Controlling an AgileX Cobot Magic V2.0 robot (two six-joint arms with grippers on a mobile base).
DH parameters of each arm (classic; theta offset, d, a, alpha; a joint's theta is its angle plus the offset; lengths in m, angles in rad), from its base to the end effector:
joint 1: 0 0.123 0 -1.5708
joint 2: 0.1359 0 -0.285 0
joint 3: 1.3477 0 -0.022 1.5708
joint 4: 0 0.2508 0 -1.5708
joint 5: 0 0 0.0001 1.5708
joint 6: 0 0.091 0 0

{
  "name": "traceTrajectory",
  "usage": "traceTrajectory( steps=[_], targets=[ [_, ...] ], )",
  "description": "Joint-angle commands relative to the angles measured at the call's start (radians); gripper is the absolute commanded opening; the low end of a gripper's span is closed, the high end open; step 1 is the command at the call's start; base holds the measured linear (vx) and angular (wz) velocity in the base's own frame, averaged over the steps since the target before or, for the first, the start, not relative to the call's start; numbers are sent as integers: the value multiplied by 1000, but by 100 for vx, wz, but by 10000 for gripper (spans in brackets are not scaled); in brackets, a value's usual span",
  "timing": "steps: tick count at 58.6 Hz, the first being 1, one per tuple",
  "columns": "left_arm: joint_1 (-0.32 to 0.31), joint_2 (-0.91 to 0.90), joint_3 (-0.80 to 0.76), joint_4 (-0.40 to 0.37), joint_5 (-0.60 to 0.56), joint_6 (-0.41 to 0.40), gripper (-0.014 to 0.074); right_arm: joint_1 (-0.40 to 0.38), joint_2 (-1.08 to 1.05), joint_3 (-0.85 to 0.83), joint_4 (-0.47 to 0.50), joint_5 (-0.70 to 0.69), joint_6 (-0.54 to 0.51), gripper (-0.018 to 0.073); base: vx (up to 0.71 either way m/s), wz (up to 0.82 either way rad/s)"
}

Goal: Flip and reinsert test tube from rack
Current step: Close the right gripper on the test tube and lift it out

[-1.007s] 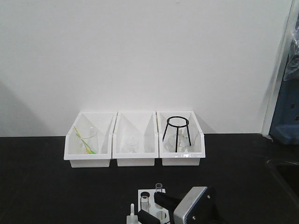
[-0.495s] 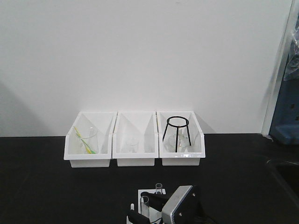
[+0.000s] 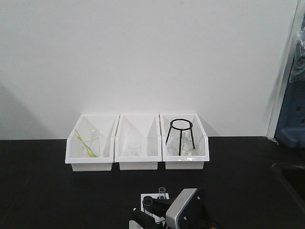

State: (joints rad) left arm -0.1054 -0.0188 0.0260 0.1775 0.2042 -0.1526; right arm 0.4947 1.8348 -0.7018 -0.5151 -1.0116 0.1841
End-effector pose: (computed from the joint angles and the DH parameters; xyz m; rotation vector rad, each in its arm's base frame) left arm 0.0555 -0.0026 0.1872 0.0803 1.6900 -0.0327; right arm 0.2794 0.1939 0.1713 -0.8111 1.4959 0.6492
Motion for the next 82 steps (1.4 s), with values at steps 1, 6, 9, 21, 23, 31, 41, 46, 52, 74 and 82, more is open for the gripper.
traceTrajectory(
  steps=[1, 6, 9, 21, 23, 31, 41, 46, 52, 74, 82],
  targets=[
    [0, -7, -4, -5, -82, -9, -6, 1, -96, -24, 11, -66, 12, -15, 0, 0],
    [0, -7, -4, -5, -82, -9, -6, 1, -170, -36, 13, -20, 36, -13, 0, 0],
    [0, -7, -4, -5, -82, -9, -6, 1, -220, -51, 13, 17, 53, -13, 0, 0],
    [0, -7, -4, -5, -82, -9, -6, 1, -430, -166, 9, 249, 115, -13, 0, 0],
    [0, -7, -4, -5, -82, -9, -6, 0, -453, -184, 1, 289, 111, -13, 0, 0],
    [0, -7, -4, -5, -82, -9, -6, -4, -520, -226, -197, 406, -36, -13, 0, 0],
    [0, -7, -4, -5, -82, -9, -6, -4, -564, -231, -705, 597, -495, -11, 0, 0],
    [0, -7, -4, -5, -82, -9, -6, -4, -564, -231, -817, 665, -584, -11, 0, 0],
    [0, -7, -4, -5, -82, -9, -6, -4, -564, -231, -761, 662, -530, -11, 0, 0],
    [0, -7, -4, -5, -82, -9, -6, -4, -561, -231, 297, 631, 137, -11, 0, 0],
    [0, -7, -4, -5, -82, -9, -6, -4, -560, -211, 197, 570, 117, -11, 0, 0]
  ],
)
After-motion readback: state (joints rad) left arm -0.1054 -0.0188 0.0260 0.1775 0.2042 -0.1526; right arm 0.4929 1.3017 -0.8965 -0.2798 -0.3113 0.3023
